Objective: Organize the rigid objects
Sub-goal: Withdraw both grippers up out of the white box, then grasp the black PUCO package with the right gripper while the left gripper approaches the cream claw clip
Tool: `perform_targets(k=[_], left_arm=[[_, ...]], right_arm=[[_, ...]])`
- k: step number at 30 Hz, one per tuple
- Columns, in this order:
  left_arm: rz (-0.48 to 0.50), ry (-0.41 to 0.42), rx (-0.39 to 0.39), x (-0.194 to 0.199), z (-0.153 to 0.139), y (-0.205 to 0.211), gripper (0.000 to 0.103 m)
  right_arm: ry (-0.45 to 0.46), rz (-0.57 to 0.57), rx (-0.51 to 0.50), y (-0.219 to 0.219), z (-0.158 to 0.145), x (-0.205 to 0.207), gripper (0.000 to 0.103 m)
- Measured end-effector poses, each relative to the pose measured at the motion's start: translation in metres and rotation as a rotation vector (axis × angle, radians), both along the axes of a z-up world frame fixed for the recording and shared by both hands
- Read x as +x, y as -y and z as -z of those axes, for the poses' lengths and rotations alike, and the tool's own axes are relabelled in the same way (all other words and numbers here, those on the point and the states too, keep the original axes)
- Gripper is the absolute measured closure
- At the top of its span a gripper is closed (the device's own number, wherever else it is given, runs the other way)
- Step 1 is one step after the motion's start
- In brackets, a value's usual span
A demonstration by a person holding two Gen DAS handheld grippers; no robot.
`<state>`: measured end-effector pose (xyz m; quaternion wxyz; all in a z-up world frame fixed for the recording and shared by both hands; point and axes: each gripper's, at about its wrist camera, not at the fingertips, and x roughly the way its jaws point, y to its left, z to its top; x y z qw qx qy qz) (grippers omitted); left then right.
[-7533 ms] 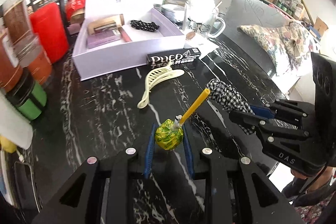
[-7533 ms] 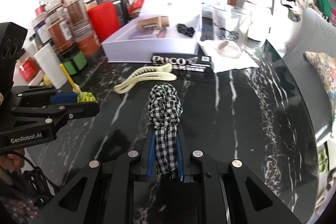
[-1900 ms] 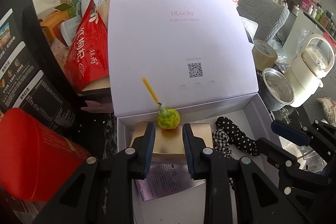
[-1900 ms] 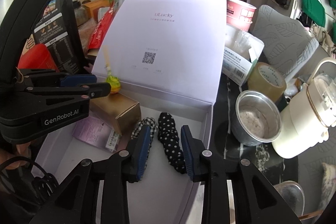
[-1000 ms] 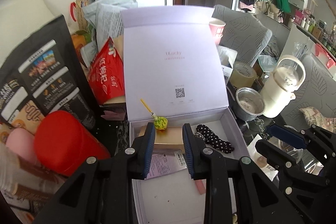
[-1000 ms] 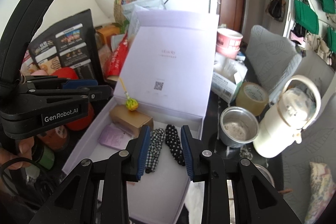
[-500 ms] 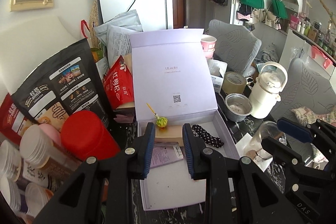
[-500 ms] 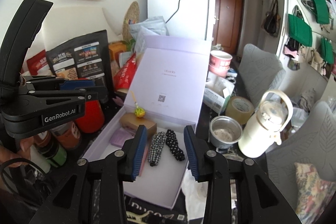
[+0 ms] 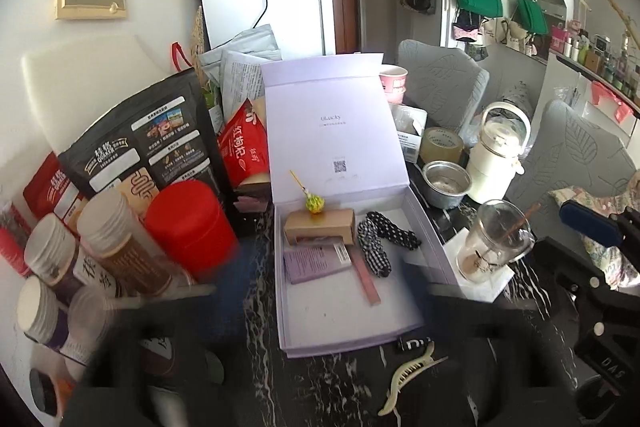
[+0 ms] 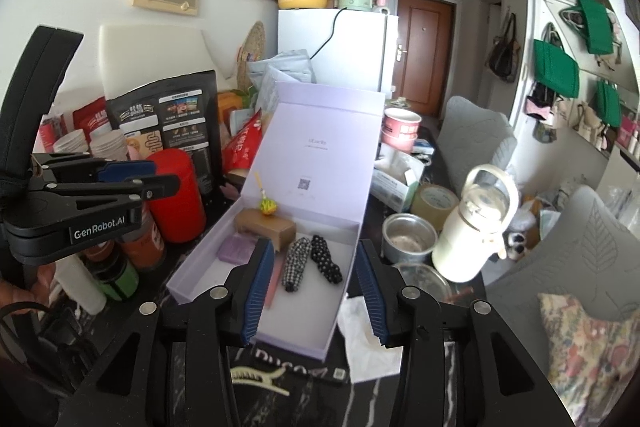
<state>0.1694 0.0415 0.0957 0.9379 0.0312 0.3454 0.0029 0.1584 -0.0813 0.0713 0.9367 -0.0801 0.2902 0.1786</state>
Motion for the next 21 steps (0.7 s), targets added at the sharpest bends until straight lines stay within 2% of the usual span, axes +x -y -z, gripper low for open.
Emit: perform_targets(k=[1,8,18,21], left_arm=[[0.002,0.015,0.000,-0.006,0.001,0.001,0.000],[0.010,-0.025,0.014,-0.029,0.018,0.008,0.000],[0.017,-0.070,-0.025,-0.059,0.048,0.008,0.000],[0.020,-0.075,-0.035,-0.066,0.055,0.008,0.000]], right_arm=[[0.003,0.003,-0.001,0.002,0.000,-0.006,0.058],[0.010,0.021,-0.011,0.013,0.004,-0.034,0.056],[-0.022,0.030,-0.002,0.022,0.025,-0.067,0.052],[-0.031,0.033,0.007,0.024,0.032,-0.074,0.047]])
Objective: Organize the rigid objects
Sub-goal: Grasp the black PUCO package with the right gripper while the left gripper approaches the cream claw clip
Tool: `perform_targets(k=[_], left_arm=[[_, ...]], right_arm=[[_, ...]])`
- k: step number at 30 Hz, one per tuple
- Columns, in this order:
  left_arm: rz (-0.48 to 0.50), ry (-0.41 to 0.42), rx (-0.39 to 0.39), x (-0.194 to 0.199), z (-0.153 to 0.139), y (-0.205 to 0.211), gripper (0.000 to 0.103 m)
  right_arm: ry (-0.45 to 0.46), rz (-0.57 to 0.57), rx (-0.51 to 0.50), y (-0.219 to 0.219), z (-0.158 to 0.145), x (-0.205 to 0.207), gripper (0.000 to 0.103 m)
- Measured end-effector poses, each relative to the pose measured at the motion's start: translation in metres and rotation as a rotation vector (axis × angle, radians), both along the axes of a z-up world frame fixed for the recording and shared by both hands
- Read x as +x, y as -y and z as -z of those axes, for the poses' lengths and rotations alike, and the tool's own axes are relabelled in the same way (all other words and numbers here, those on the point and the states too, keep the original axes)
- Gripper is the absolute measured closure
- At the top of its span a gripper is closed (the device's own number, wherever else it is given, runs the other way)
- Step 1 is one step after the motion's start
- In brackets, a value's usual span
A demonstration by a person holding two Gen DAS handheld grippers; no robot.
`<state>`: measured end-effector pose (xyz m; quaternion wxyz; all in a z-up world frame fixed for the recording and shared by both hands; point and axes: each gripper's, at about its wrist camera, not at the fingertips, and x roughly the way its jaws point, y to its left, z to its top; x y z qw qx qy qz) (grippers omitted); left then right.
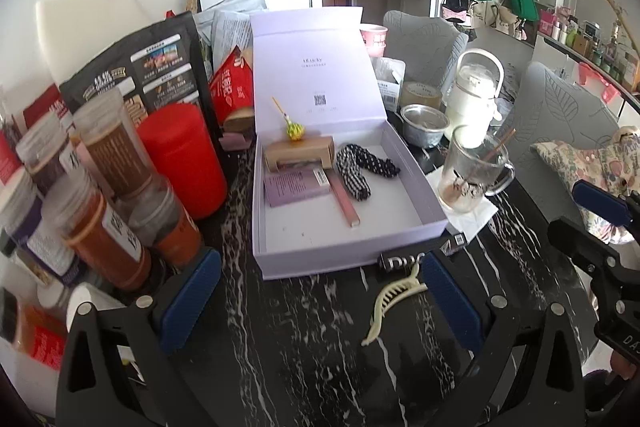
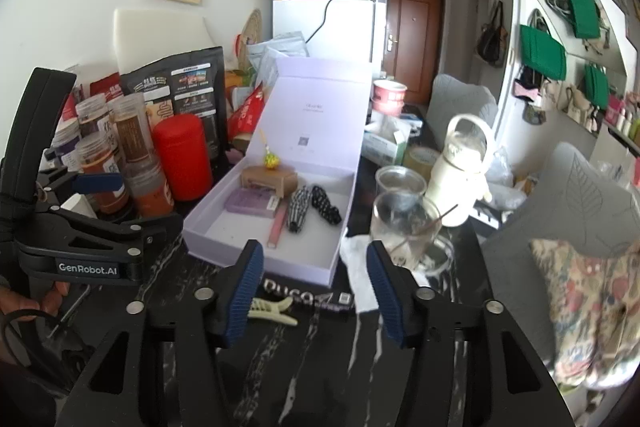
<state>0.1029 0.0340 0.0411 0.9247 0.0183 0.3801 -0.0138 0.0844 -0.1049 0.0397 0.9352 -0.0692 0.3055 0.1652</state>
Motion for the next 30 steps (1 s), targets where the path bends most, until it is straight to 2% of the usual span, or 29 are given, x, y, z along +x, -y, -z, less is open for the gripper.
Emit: perform_targets(k=[18,25,30], left_arm=[[0.037,-0.095,0.010,-0.026,0.059,0.002,0.000],[0.051,-0.129,-0.040,-0.024,0.073,-0.006,0.000],[0.087,-0.154,-0.043,-0.018,0.083,-0.002,0.000]], right_arm=[[-0.104,0.011,0.003,-0.001,0.066,-0.019,0.035],[-0.145,0.013,0.022,-0.003,0.084,-0.013,0.033],[-0.182,0.019,0.033,-0.004,0.098,-0.004,0.033]])
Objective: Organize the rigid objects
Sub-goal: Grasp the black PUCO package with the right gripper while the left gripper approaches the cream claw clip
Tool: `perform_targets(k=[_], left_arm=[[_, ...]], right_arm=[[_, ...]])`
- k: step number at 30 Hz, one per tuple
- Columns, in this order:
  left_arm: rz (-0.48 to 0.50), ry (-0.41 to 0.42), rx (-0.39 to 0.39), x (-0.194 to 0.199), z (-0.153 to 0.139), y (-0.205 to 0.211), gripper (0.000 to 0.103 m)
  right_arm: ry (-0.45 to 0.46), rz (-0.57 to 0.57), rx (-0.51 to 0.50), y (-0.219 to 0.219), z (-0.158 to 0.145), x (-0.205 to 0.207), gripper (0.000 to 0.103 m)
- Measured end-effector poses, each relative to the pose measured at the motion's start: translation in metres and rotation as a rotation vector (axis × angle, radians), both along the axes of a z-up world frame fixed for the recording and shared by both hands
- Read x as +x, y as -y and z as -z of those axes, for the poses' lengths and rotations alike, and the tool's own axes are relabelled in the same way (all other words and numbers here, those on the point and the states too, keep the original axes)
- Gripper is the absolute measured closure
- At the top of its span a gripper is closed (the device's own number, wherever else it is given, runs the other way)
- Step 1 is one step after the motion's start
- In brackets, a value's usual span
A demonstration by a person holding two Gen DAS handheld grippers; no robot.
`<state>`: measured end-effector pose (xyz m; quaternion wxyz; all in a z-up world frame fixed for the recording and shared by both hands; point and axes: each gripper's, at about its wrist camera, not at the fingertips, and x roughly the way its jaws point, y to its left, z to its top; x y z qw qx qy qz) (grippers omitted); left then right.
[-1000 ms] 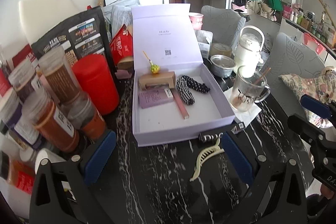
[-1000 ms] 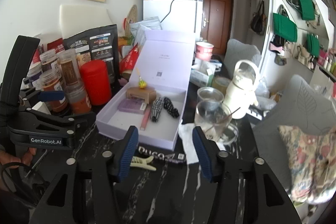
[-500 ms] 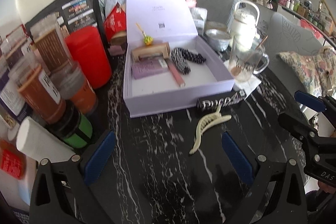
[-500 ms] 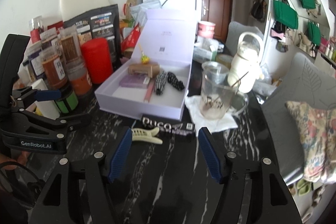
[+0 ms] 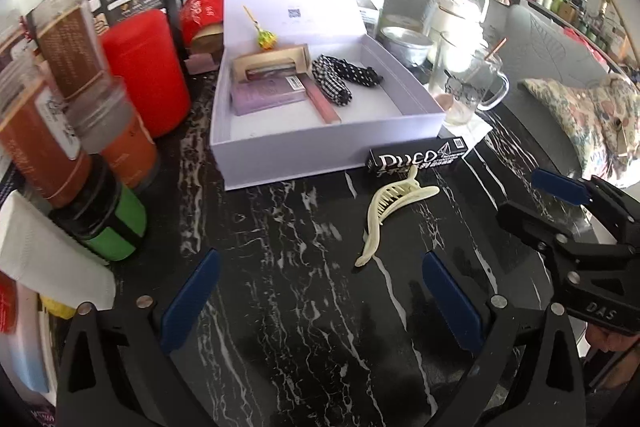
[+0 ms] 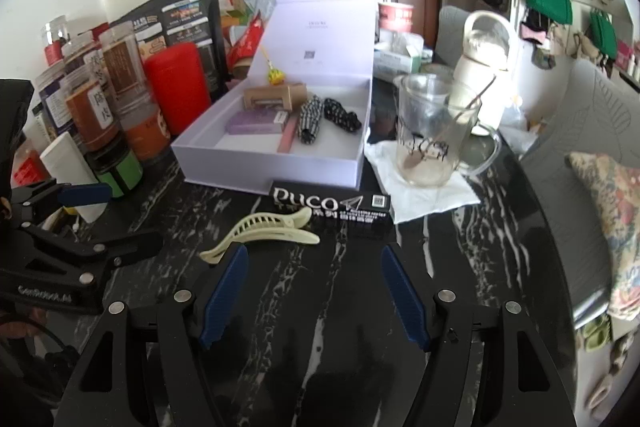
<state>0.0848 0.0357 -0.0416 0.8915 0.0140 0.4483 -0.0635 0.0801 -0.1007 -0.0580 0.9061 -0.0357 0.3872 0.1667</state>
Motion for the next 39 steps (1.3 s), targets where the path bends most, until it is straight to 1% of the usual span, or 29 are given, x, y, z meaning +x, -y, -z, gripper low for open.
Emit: perform_targets(k=[4,6,8,15,18,21,25,27,30,33,35,39], left_arm=[[0.005,-0.016,0.001,0.005,0.007,-0.001,0.000],[0.004,-0.027,0.007,0.008,0.011,-0.004,0.000],[0.002,-0.040,0.009,0.011,0.015,-0.008,0.000],[-0.027,-0.065,-0.009,0.022,0.021,-0.025,0.000],[-0.028,-0.062,-0.009,0.028,0.020,-0.026,0.000],[-0.022,-0.054,-0.015,0.034,0.019,-0.024,0.000],[-0.008,-0.060,-0.025,0.043,0.020,-0.016,0.000],[0.001,-0.068,-0.027,0.048,0.021,-0.010,0.000],[0.013,-0.073,-0.026,0.052,0.022,-0.003,0.000],[0.020,-0.083,-0.041,0.059,0.024,0.004,0.000],[0.019,-0.086,-0.047,0.062,0.025,0.007,0.000],[0.022,-0.090,-0.055,0.067,0.025,0.014,0.000]], right_arm=[[-0.037,0.011,0.003,-0.001,0.011,0.009,0.033],[-0.061,0.009,0.011,-0.002,0.017,0.014,0.030],[-0.073,0.007,0.022,-0.004,0.020,0.018,0.029],[-0.066,0.042,0.026,-0.004,0.023,0.041,0.029],[-0.060,0.026,-0.003,-0.004,0.024,0.053,0.029],[-0.053,-0.009,-0.053,-0.004,0.026,0.065,0.029],[-0.051,-0.069,-0.058,-0.001,0.027,0.078,0.029],[-0.065,-0.119,-0.058,0.000,0.030,0.087,0.029],[-0.076,-0.206,-0.098,-0.002,0.035,0.096,0.029],[-0.077,-0.269,-0.133,-0.004,0.038,0.102,0.029],[-0.083,-0.321,-0.136,-0.005,0.041,0.107,0.029],[-0.125,-0.405,-0.115,-0.006,0.046,0.116,0.029]])
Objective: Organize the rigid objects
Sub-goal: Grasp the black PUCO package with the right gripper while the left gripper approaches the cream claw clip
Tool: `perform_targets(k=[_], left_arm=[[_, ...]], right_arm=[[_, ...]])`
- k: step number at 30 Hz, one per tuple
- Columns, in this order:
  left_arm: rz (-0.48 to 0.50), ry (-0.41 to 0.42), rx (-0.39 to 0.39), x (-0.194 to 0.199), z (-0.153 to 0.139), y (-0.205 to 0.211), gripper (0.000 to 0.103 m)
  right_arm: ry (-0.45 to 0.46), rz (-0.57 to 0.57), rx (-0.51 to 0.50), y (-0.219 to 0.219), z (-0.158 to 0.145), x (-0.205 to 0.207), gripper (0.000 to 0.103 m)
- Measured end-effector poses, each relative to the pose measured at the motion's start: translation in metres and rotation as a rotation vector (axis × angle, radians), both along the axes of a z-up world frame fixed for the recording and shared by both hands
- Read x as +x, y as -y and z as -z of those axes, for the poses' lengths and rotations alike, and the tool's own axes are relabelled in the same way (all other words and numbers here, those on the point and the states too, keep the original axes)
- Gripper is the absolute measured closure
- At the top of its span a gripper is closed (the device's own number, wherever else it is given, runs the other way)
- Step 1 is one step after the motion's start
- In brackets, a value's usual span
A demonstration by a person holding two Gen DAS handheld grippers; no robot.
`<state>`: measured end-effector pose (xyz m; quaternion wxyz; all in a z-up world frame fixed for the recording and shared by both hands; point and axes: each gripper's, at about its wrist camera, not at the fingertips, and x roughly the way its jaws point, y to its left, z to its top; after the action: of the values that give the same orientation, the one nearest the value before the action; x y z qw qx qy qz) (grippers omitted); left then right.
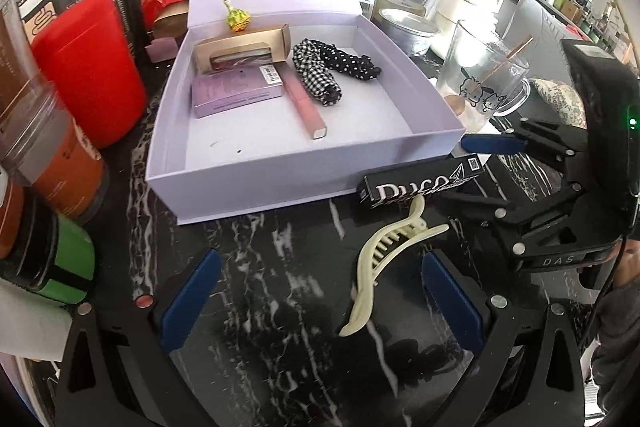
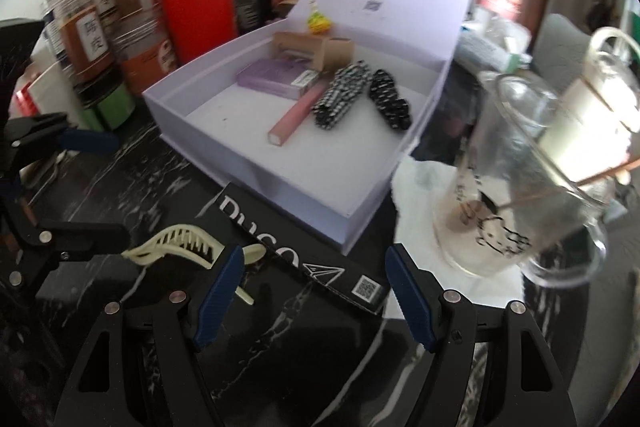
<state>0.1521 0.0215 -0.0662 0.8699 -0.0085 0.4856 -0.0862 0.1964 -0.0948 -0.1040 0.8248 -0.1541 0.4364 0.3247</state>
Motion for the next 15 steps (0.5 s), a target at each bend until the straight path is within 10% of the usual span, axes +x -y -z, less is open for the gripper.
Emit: perform_targets(k=[15], left_arm=[[0.080,-0.027,-0.036,0.004,0.006,0.021,0.000]], right_arm=[[-0.150,-0.056,0.015,0.020,0.008,-0.019,0.078]])
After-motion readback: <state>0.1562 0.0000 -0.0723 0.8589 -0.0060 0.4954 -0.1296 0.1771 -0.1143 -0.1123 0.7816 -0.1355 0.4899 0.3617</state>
